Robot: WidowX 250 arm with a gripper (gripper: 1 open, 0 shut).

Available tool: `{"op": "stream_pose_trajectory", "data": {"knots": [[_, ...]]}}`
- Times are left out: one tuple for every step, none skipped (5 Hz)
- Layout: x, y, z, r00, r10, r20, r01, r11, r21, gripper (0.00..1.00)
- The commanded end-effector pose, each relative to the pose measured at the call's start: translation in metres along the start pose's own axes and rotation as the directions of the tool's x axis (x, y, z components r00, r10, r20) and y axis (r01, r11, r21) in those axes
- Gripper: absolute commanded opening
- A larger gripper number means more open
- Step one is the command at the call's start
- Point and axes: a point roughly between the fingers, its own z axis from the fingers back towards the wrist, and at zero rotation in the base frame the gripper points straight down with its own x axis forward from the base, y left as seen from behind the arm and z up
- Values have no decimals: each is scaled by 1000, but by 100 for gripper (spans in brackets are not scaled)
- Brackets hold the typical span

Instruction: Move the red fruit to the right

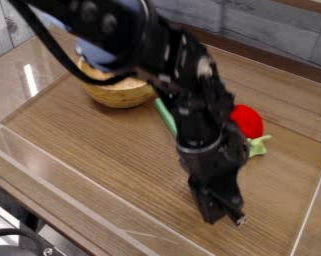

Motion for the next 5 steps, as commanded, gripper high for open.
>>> {"op": "stream_pose_trajectory", "data": {"knots": [[5,0,-9,999,-44,6,44,999,1,0],[16,-9,8,1000,-29,-3,29,1000,5,100],[27,-19,21,1000,-13,-14,13,1000,11,100],[36,-28,3,994,-99,-39,100,995,8,0],[39,-31,-12,984,-168,-56,169,986,9,0]]}}
